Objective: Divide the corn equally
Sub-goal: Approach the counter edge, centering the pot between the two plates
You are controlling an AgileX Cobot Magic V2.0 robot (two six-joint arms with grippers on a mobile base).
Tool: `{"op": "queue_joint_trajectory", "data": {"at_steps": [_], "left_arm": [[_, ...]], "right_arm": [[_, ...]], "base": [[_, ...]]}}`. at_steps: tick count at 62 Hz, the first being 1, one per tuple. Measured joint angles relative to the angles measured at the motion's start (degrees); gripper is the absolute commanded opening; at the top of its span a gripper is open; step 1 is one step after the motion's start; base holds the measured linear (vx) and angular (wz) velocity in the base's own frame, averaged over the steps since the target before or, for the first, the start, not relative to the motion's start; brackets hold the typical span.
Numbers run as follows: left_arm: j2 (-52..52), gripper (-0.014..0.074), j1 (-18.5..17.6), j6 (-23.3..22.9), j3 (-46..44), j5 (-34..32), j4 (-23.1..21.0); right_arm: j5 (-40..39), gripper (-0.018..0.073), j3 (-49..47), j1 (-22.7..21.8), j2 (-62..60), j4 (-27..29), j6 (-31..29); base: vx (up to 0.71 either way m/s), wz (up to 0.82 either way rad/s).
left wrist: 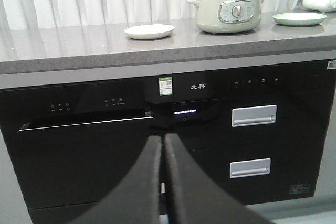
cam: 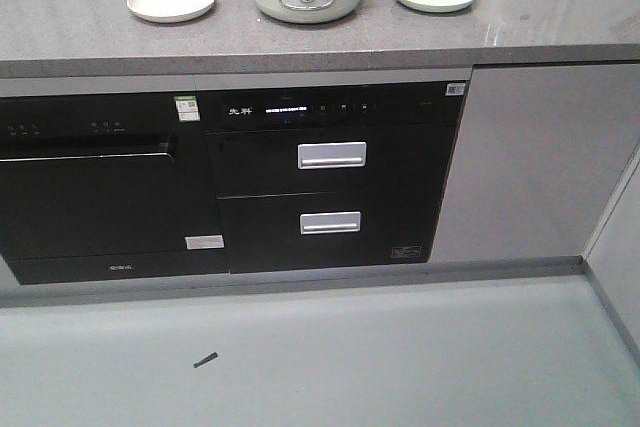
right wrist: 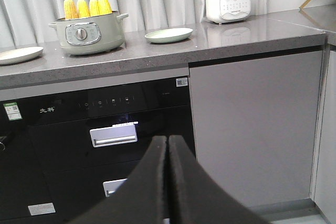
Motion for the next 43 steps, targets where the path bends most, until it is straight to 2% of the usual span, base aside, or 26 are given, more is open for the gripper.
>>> {"op": "queue_joint_trajectory", "data": {"at_steps": [43], "left_arm": [[0.0, -0.0006, 0.0, 0.0, 0.0, 0.0, 0.0]], "right_arm": [[0.0, -0.0006, 0.0, 0.0, 0.0, 0.0, 0.0]], "base": [[0.11, 0.01]]}}
